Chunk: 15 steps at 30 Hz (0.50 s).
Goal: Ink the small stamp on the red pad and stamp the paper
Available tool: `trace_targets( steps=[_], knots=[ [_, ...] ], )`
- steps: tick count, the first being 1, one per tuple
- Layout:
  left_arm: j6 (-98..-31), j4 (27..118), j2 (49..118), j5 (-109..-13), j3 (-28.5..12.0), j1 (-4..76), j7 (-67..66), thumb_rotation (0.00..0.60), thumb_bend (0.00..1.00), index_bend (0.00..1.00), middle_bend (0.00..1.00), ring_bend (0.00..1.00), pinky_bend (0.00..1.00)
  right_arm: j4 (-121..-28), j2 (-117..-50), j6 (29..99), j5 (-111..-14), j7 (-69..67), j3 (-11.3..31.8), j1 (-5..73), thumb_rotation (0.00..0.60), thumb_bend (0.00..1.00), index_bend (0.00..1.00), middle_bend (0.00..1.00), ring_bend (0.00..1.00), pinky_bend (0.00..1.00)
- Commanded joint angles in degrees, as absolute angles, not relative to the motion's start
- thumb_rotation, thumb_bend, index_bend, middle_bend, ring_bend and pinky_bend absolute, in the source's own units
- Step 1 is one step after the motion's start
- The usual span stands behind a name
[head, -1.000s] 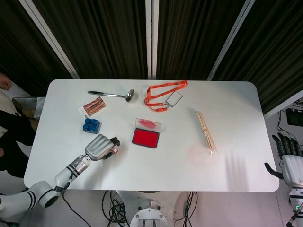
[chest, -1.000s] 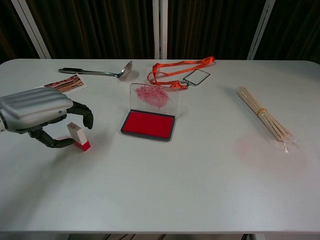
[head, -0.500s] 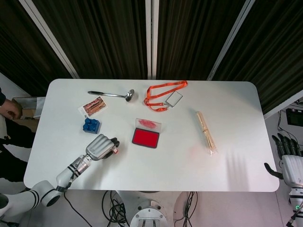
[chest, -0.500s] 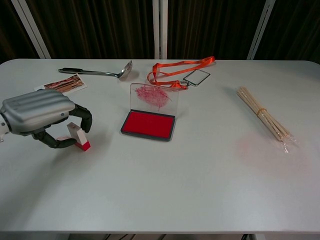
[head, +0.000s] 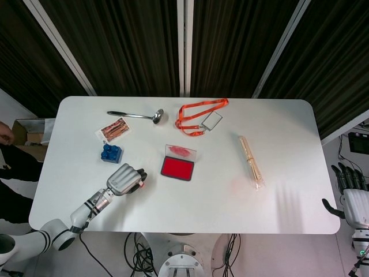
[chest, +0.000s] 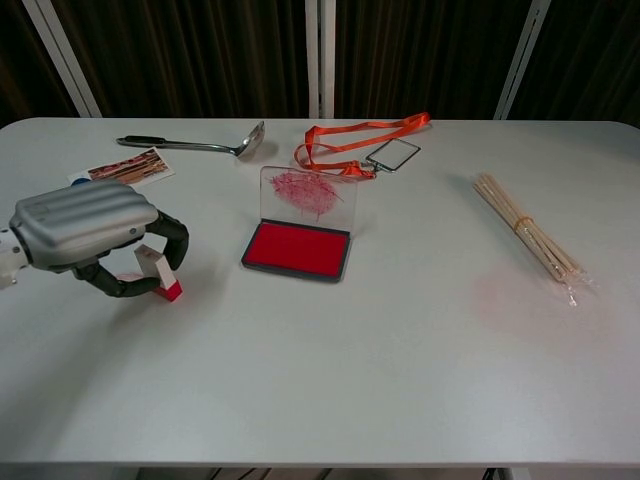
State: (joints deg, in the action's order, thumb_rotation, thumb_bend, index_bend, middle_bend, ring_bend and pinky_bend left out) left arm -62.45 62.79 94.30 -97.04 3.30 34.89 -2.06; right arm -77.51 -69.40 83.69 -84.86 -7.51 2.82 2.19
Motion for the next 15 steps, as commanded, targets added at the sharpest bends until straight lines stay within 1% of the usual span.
trace_targets(
  steps=[1, 15],
  knots=[
    [-62.48, 62.64, 94.38, -96.96, 3.43, 34.97, -1.94, 0.6, 0.34, 0.5, 0.48, 0.94, 1.0, -77.54, -69.39, 83.62, -84.83, -7.42, 2.77, 2.18, 0.6, 0.15, 0.0, 0.0, 0.0, 0.0],
    [-63.39, 61.92, 94.5, -96.58, 3.65, 35.21, -1.33, 0.6, 0.35, 0.55, 0.54, 0.95, 1.0, -78.15, -69.18, 83.67, -84.79, -6.82, 2.78, 2.11, 0.6, 0.15, 0.0, 0.0, 0.0, 0.0]
  ],
)
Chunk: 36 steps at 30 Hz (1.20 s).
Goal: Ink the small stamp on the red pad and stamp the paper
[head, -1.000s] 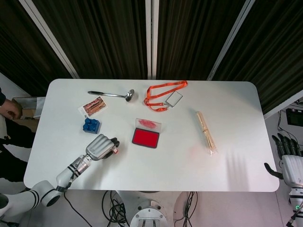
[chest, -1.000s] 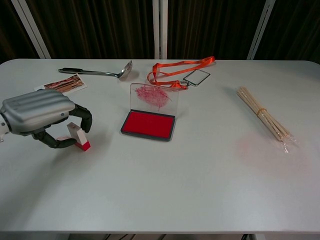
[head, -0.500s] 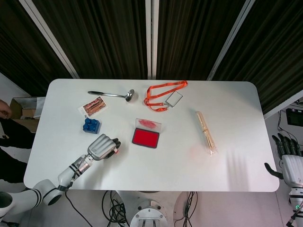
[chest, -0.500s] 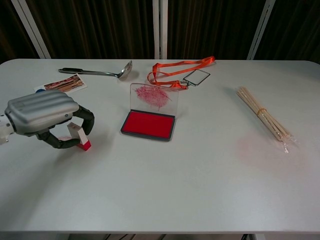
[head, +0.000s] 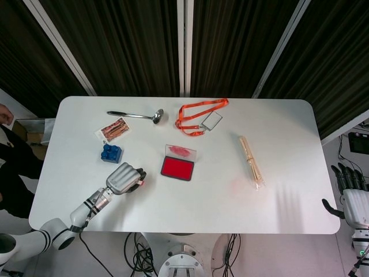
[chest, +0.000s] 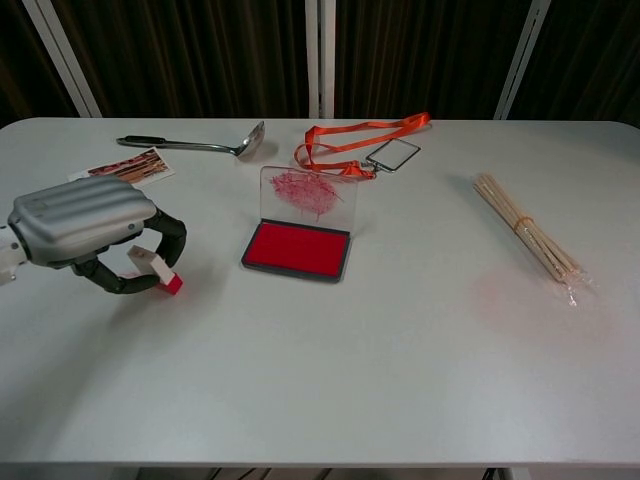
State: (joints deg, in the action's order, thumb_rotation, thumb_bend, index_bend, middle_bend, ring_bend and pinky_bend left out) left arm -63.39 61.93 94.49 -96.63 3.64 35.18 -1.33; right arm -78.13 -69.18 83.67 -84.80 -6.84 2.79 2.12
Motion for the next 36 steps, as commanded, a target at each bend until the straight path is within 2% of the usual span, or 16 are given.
trace_targets(
  steps=[1, 11, 18, 23, 28, 36],
  knots=[
    [-63.42, 61.92, 94.51, -96.49, 3.62, 35.23, -1.31, 0.6, 0.35, 0.55, 0.54, 0.95, 1.0, -78.16, -69.18, 83.7, -84.79, -6.81, 2.77, 2.08, 0.6, 0.15, 0.0, 0.0, 0.0, 0.0],
    [-64.0, 64.48, 93.18, -95.73, 2.87, 35.68, -0.14, 0.6, 0.38, 0.59, 0.57, 0.95, 1.0, -78.24, -69.11, 83.82, -84.59, -6.81, 2.85, 1.92, 0.6, 0.16, 0.0, 0.0, 0.0, 0.0],
    [-62.02, 69.94, 90.07, -93.24, 0.02, 37.95, 6.09, 0.6, 0.38, 0.6, 0.59, 0.96, 1.0, -78.2, -69.22, 83.67, -84.63, -6.88, 2.86, 2.01, 0.6, 0.16, 0.0, 0.0, 0.0, 0.0],
    [-58.17, 72.08, 89.28, -91.04, -3.1, 41.58, 11.58, 0.6, 0.38, 0.6, 0.59, 0.96, 1.0, -77.88, -69.46, 83.47, -84.55, -6.93, 2.84, 2.05, 0.6, 0.16, 0.0, 0.0, 0.0, 0.0],
    [-55.39, 71.67, 91.83, -90.32, -5.85, 45.71, 11.75, 0.6, 0.38, 0.61, 0.6, 0.96, 1.0, -78.12, -69.49, 83.48, -84.55, -6.73, 2.89, 2.1, 0.6, 0.16, 0.0, 0.0, 0.0, 0.0],
    [-52.46, 66.51, 99.35, -88.3, -7.96, 49.87, 10.14, 0.6, 0.39, 0.61, 0.6, 0.96, 1.0, -77.77, -69.47, 83.2, -84.38, -7.05, 2.91, 2.14, 0.6, 0.16, 0.0, 0.0, 0.0, 0.0]
  ],
)
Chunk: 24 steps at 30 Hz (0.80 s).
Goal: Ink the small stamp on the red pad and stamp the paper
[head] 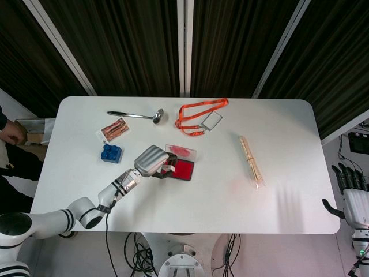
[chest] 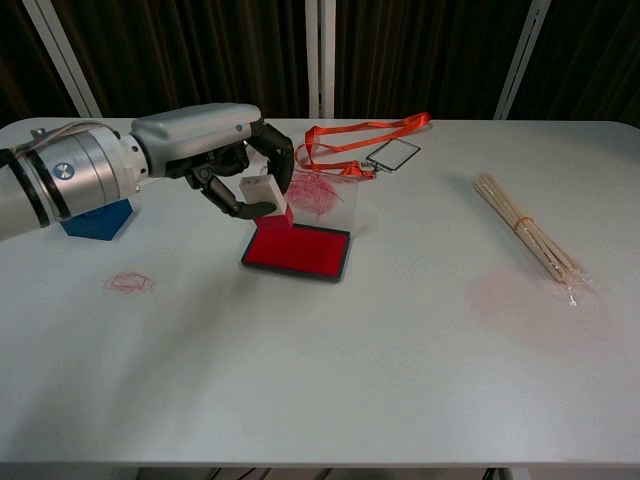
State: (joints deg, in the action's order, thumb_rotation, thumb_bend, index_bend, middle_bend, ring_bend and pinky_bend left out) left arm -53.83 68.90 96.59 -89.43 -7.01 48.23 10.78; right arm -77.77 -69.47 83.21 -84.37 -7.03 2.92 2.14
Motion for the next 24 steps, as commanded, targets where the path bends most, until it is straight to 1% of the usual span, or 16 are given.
trace_targets(
  steps=[1, 5, 11, 18, 24],
  knots=[
    [-52.28, 65.71, 100.14, -88.09, -8.12, 50.24, 9.95, 0.6, 0.39, 0.61, 0.61, 0.96, 1.0, -77.76, -69.46, 83.18, -84.37, -7.07, 2.89, 2.13, 0.6, 0.16, 0.0, 0.0, 0.0, 0.0],
    [-50.64, 60.48, 104.52, -87.32, -9.11, 52.87, 8.09, 0.6, 0.4, 0.62, 0.62, 0.96, 1.0, -77.68, -69.37, 83.37, -84.43, -7.32, 2.8, 1.95, 0.6, 0.16, 0.0, 0.0, 0.0, 0.0],
    [-47.81, 55.04, 108.53, -86.65, -9.12, 55.78, 8.01, 0.6, 0.4, 0.62, 0.63, 0.96, 1.0, -77.07, -69.4, 83.66, -84.24, -8.28, 2.79, 1.57, 0.6, 0.16, 0.0, 0.0, 0.0, 0.0],
    [-46.31, 50.08, 110.56, -86.32, -7.75, 56.63, 7.89, 0.6, 0.4, 0.62, 0.63, 0.96, 1.0, -76.54, -69.21, 84.21, -84.36, -9.15, 2.87, 1.28, 0.6, 0.16, 0.0, 0.0, 0.0, 0.0],
    [-45.63, 49.0, 110.61, -86.07, -6.85, 56.75, 8.78, 0.6, 0.4, 0.62, 0.63, 0.96, 1.0, -76.63, -69.26, 83.48, -84.47, -8.79, 2.66, 1.53, 0.6, 0.16, 0.0, 0.0, 0.0, 0.0]
  ],
)
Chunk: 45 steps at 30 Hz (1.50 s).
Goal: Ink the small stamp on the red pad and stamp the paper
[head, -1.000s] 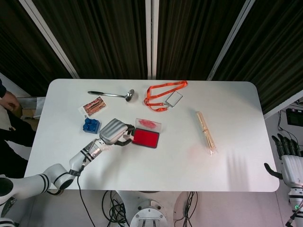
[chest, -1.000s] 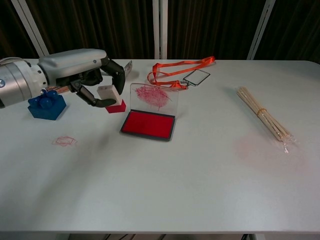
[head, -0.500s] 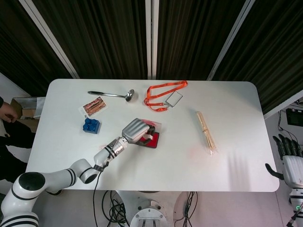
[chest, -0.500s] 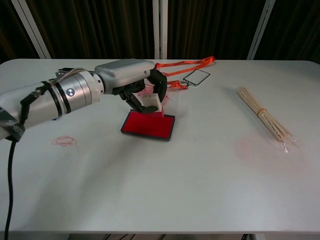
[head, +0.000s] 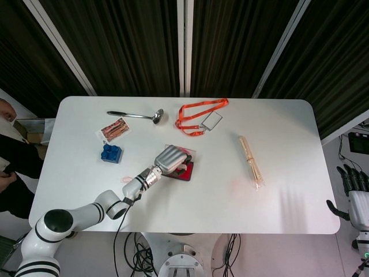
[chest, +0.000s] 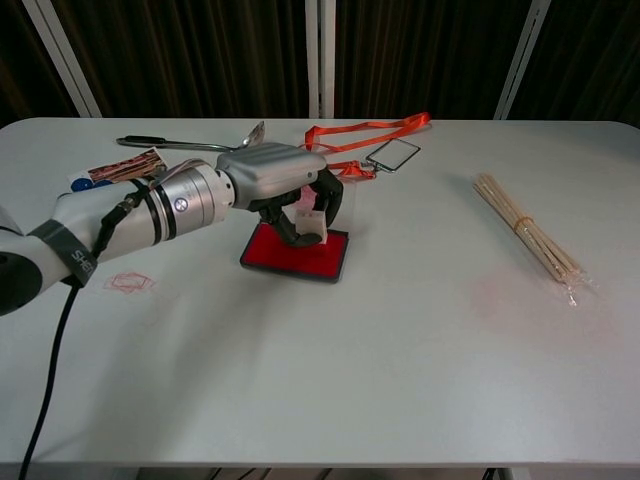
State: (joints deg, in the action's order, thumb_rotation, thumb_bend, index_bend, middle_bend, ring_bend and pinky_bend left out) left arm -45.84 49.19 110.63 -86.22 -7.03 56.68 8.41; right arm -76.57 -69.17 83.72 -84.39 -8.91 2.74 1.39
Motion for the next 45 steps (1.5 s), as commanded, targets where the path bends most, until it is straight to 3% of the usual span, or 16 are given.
trace_targets(
  steps=[1, 17, 26, 36, 40, 45],
  knots=[
    [-45.58, 48.89, 110.64, -85.96, -6.84, 56.76, 8.97, 0.6, 0.4, 0.62, 0.63, 0.96, 1.0, -76.67, -69.32, 83.39, -84.54, -8.74, 2.64, 1.6, 0.6, 0.16, 0.0, 0.0, 0.0, 0.0],
    [-45.92, 45.13, 112.23, -85.61, -6.26, 57.07, 12.66, 0.6, 0.41, 0.62, 0.63, 0.96, 1.0, -76.67, -69.48, 82.92, -84.29, -8.34, 2.63, 1.72, 0.6, 0.16, 0.0, 0.0, 0.0, 0.0],
    [-51.18, 55.91, 103.15, -85.3, -7.96, 55.01, 14.03, 0.6, 0.41, 0.63, 0.63, 0.96, 1.0, -76.15, -69.74, 82.49, -84.12, -8.74, 2.66, 1.85, 0.6, 0.16, 0.0, 0.0, 0.0, 0.0],
    [-57.09, 74.47, 90.1, -85.14, -0.74, 45.11, 4.55, 0.6, 0.41, 0.63, 0.64, 0.96, 1.0, -75.85, -70.19, 82.23, -84.54, -8.58, 2.67, 2.32, 0.6, 0.16, 0.0, 0.0, 0.0, 0.0],
    [-60.33, 73.93, 90.09, -86.41, 2.64, 40.9, 4.93, 0.6, 0.41, 0.63, 0.64, 0.96, 1.0, -76.04, -70.44, 81.78, -84.74, -8.05, 2.44, 2.57, 0.6, 0.16, 0.0, 0.0, 0.0, 0.0],
    [-62.57, 68.75, 92.03, -87.87, 4.12, 38.31, 7.75, 0.6, 0.41, 0.63, 0.64, 0.96, 1.0, -76.7, -70.27, 82.08, -84.97, -7.14, 2.36, 2.56, 0.6, 0.16, 0.0, 0.0, 0.0, 0.0]
  ],
)
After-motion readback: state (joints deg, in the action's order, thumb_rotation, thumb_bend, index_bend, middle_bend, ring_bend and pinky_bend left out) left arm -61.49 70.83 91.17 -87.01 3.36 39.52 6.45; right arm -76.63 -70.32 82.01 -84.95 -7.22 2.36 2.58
